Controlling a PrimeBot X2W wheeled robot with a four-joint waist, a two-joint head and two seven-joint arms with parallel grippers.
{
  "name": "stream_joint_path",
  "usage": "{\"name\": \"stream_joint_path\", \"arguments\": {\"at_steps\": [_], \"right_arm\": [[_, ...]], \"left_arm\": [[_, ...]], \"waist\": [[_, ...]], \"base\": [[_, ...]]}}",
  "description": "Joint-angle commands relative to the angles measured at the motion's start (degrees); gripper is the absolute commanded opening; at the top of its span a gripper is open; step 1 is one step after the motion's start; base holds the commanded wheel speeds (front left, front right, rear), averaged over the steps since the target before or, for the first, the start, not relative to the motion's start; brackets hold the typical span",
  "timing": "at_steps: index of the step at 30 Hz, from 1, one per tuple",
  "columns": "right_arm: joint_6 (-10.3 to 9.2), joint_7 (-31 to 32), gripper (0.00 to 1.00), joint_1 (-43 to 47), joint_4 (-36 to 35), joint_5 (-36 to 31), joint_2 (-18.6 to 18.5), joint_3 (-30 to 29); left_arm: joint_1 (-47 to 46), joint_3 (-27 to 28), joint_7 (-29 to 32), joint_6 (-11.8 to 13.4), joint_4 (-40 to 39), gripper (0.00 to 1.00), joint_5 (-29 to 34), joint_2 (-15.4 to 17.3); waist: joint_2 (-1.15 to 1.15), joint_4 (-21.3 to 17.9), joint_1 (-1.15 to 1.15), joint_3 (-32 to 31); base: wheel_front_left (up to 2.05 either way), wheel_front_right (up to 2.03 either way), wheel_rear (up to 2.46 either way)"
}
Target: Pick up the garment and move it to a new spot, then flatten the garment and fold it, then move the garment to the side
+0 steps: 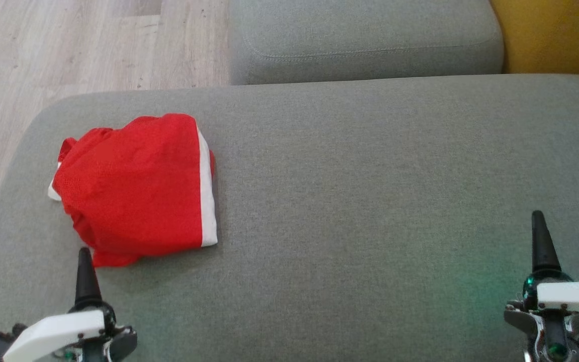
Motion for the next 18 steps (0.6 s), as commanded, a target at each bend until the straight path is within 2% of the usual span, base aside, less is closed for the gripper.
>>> {"name": "stream_joint_path", "arguments": {"at_steps": [1,8,18], "right_arm": [[0.14,-0.75,1.0,-2.02,-2.88,-2.7,-0.26,0.52],[0.16,-1.93,1.0,-1.91,-5.44,-11.0,-0.28,2.18],[0.19,-3.45,1.0,-1.54,-7.38,-21.43,-0.31,4.39]], "left_arm": [[-2.6,0.24,-0.67,0.32,-3.01,1.0,2.44,0.36],[-2.98,-2.58,-1.86,2.3,-6.05,1.0,11.15,0.39],[-3.81,-6.4,-3.39,3.73,-8.19,1.0,22.17,0.41]], "waist": [[0.0,0.03,0.0,0.04],[0.0,-0.06,0.0,0.05],[0.0,-0.21,0.0,0.27]], "base": [[0.0,0.0,0.0],[0.0,0.0,0.0],[0.0,0.0,0.0]]}}
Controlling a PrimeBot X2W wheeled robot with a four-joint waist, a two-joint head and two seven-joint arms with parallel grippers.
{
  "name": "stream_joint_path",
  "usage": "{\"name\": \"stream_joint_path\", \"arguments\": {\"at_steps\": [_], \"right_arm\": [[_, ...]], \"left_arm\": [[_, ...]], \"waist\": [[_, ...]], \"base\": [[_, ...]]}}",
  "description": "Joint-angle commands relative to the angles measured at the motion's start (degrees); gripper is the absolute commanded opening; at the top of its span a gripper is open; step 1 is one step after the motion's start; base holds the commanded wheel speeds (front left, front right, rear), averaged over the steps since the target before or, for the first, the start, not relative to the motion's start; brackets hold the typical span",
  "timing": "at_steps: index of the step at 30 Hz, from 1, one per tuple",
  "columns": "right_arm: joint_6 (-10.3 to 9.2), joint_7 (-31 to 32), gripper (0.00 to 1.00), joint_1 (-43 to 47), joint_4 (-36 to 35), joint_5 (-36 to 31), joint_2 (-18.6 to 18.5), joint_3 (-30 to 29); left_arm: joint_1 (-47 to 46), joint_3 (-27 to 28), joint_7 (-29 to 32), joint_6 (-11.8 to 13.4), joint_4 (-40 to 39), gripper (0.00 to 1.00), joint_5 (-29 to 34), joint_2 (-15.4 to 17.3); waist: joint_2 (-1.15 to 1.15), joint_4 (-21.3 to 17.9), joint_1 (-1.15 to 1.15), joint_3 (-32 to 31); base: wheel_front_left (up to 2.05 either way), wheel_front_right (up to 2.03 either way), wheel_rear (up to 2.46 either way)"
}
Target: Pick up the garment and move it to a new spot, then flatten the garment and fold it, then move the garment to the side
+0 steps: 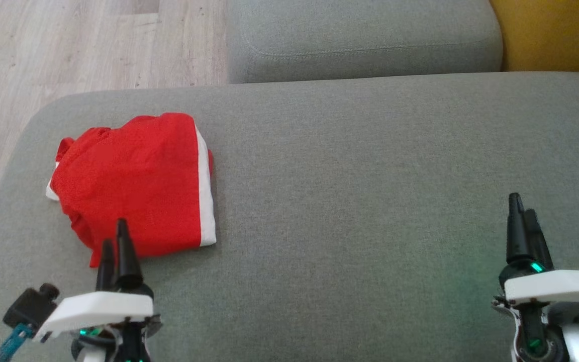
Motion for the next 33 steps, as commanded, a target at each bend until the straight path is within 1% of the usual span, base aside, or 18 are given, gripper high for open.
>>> {"name": "stream_joint_path", "arguments": {"at_steps": [1,10,16,25,33], "right_arm": [[0.2,-0.96,1.0,-1.53,-2.6,-1.82,-0.31,0.89],[0.23,-2.48,1.0,-1.36,-3.69,-11.19,-0.34,3.01],[0.25,-3.5,1.0,-1.17,-4.19,-17.35,-0.35,4.36],[0.28,-5.01,1.0,-0.82,-4.88,-26.17,-0.38,4.74],[0.31,-6.37,1.0,-0.54,-5.2,-34.04,-0.4,4.54]], "left_arm": [[-3.1,0.22,-0.81,0.17,-2.56,1.0,1.7,0.38],[-3.9,-3.05,-2.34,0.7,-3.43,1.0,10.96,0.72],[-4.38,-6.53,-3.36,1.59,-2.9,1.0,17.1,2.12],[-5.79,-11.96,-4.89,3.89,-1.56,1.0,24.78,4.33],[-7.36,-16.84,-6.25,6.88,0.78,1.0,32.13,6.6]], "waist": [[0.0,-0.01,0.0,0.02],[0.0,-0.29,0.0,-0.05],[0.0,-0.58,0.0,-0.25],[0.0,-0.92,0.0,-0.45],[0.0,-1.04,0.0,-0.73]], "base": [[0.0,0.0,0.0],[0.0,0.0,0.0],[0.0,0.0,0.0],[0.0,0.0,0.0],[0.0,0.0,0.0]]}}
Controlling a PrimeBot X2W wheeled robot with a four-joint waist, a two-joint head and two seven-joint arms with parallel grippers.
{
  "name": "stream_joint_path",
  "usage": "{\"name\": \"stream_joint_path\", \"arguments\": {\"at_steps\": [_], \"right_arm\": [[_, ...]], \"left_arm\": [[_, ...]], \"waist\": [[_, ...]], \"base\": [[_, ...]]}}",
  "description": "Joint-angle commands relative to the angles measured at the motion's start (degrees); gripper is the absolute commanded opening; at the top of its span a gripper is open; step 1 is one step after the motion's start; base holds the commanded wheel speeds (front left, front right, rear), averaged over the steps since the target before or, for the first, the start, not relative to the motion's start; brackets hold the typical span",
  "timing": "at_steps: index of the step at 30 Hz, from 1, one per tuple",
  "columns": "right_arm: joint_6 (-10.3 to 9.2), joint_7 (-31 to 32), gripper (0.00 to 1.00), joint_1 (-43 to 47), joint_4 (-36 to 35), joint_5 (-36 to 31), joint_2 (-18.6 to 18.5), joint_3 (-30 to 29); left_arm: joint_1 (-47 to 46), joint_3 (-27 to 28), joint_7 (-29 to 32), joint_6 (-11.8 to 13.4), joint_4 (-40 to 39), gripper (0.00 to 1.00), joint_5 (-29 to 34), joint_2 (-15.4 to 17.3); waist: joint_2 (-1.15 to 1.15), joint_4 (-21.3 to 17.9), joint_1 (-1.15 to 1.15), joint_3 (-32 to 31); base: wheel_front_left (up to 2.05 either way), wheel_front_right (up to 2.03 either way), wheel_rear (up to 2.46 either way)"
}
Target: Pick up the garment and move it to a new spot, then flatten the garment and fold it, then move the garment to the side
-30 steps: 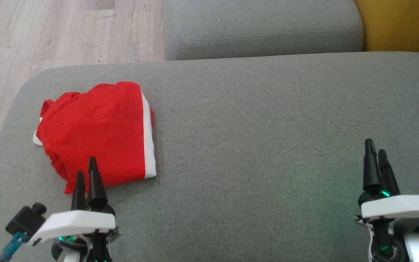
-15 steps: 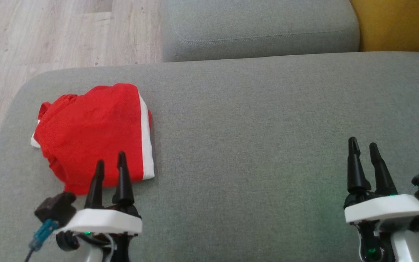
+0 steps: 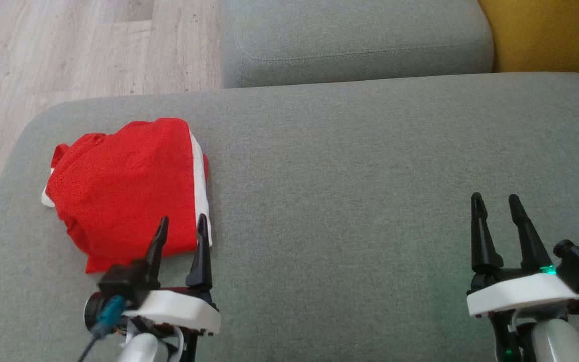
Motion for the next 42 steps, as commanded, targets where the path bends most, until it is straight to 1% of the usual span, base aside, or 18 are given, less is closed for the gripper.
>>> {"name": "stream_joint_path", "arguments": {"at_steps": [1,3,4,7,14,17,19,24,30,33,37,42], "right_arm": [[0.31,-1.0,1.0,-1.46,-2.44,-3.07,-0.38,0.93],[0.31,-1.34,1.0,-1.39,-2.54,-5.35,-0.39,0.86],[0.31,-1.34,1.0,-1.39,-2.54,-5.35,-0.39,0.86],[0.32,-1.85,1.0,-1.3,-2.83,-8.66,-0.4,0.71],[0.35,-3.03,1.0,-1.06,-3.51,-16.41,-0.42,1.2],[0.36,-3.71,1.0,-0.84,-4.02,-19.77,-0.43,1.45],[0.37,-4.04,1.0,-0.68,-3.97,-20.91,-0.43,0.89],[0.39,-4.89,1.0,-0.3,-3.53,-20.7,-0.45,0.56],[0.41,-5.9,1.0,0.35,-1.15,-15.27,-0.47,-0.03],[0.42,-6.41,1.0,0.8,0.94,-14.13,-0.47,0.89],[0.44,-7.08,1.0,1.04,3.59,-15.83,-0.49,2.36],[0.45,-7.84,1.0,0.73,5.69,-17.27,-0.5,3.39]], "left_arm": [[-3.8,-0.15,-0.92,1.15,-1.09,1.0,3.25,1.51],[-4.24,-1.41,-1.26,2.29,0.4,1.0,5.64,2.19],[-4.24,-1.41,-1.26,2.29,0.4,1.0,5.64,2.19],[-5.12,-3.3,-1.78,3.66,1.78,1.0,8.43,2.67],[-6.98,-7.35,-2.97,5.64,4.59,1.0,13.74,3.82],[-7.52,-8.83,-3.65,6.7,4.94,1.0,15.29,4.07],[-7.19,-8.55,-3.98,6.92,4.97,1.0,14.26,3.61],[-5.37,-6.15,-4.83,5.26,3.48,1.0,9.38,2.04],[-3.15,-2.75,-5.86,2.97,3.8,1.0,6.51,0.35],[-2.36,-2.63,-6.37,1.7,5.77,1.0,6.81,-0.31],[-2.28,-3.46,-7.05,0.56,9.77,1.0,7.69,-1.01],[-3.24,-4.21,-7.81,0.12,12.64,1.0,9.59,-1.53]], "waist": [[0.0,0.0,0.0,-0.11],[0.0,0.01,0.0,-0.19],[0.0,0.01,0.0,-0.19],[0.0,0.07,0.0,-0.3],[0.0,0.38,0.0,-0.5],[0.0,0.53,0.0,-0.56],[0.0,0.54,0.0,-0.6],[0.0,0.41,0.0,-0.55],[0.0,0.12,0.0,-0.69],[0.0,0.02,0.0,-0.91],[0.0,-0.06,0.0,-1.19],[0.0,-0.03,0.0,-1.4]], "base": [[0.0,0.0,0.0],[0.0,0.0,0.0],[0.0,0.0,0.0],[0.0,0.0,0.0],[0.0,0.0,0.0],[0.0,0.0,0.0],[0.0,0.0,0.0],[0.0,0.0,0.0],[0.0,0.0,0.0],[0.0,0.0,0.0],[0.0,0.0,0.0],[0.0,0.0,0.0]]}}
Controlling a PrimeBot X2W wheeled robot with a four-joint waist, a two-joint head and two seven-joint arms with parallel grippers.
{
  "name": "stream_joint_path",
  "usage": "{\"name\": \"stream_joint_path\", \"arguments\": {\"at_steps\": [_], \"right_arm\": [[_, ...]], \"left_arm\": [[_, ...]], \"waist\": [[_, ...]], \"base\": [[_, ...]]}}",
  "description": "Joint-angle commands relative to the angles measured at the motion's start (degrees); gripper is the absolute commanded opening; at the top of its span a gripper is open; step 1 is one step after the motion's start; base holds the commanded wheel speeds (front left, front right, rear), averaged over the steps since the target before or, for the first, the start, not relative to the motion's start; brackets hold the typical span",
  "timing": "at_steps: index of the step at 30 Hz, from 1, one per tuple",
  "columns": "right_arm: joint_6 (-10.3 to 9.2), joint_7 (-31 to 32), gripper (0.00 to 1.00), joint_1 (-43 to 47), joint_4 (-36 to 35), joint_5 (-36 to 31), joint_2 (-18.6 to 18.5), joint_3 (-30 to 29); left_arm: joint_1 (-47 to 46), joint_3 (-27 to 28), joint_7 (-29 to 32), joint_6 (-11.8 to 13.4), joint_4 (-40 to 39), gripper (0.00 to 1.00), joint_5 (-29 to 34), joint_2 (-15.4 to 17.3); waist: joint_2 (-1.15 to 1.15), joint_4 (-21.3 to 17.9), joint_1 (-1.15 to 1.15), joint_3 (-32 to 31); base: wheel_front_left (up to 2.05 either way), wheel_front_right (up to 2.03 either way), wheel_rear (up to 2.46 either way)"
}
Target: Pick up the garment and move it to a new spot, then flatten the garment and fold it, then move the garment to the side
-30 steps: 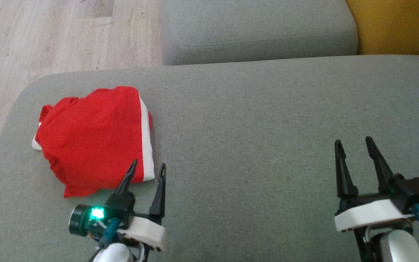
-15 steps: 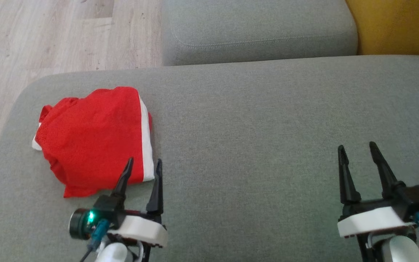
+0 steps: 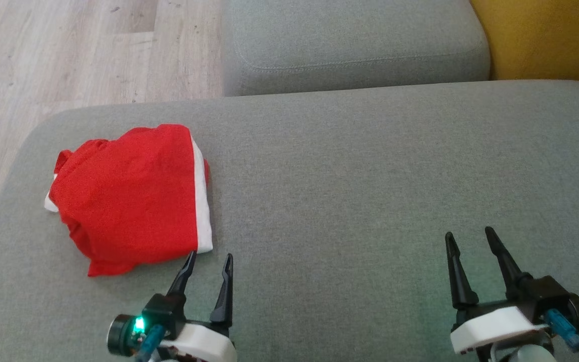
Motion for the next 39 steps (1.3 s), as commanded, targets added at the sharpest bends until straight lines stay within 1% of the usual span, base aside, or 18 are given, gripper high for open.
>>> {"name": "stream_joint_path", "arguments": {"at_steps": [1,13,19,24,39], "right_arm": [[0.44,-0.96,1.0,-1.95,-1.31,-0.79,-0.46,1.77],[0.44,-0.96,1.0,-2.31,-0.71,0.53,-0.46,1.76],[0.44,-0.96,1.0,-2.31,-0.68,1.38,-0.46,2.57],[0.44,-0.96,1.0,-2.1,-1.01,2.1,-0.46,3.97],[0.44,-0.96,1.0,-1.15,-2.38,3.49,-0.46,8.78]], "left_arm": [[-2.87,1.51,-1.03,-0.16,-1.18,1.0,1.35,-0.26],[-2.99,2.9,-1.03,-0.95,-1.14,1.0,2.07,-1.13],[-2.9,3.95,-1.03,-1.29,-1.29,1.0,2.43,-1.37],[-2.99,4.86,-1.03,-1.21,-1.41,1.0,3.06,-1.29],[-1.94,6.4,-1.03,-0.88,-1.71,1.0,4.15,-0.04]], "waist": [[0.0,0.08,0.0,-0.05],[0.0,0.58,0.0,-0.18],[0.0,1.68,0.0,-0.13],[0.0,4.06,0.0,-0.36],[0.0,13.62,0.0,-1.28]], "base": [[0.0,0.0,0.0],[0.0,0.0,0.0],[0.0,0.0,0.0],[0.0,0.0,0.0],[0.0,0.0,0.0]]}}
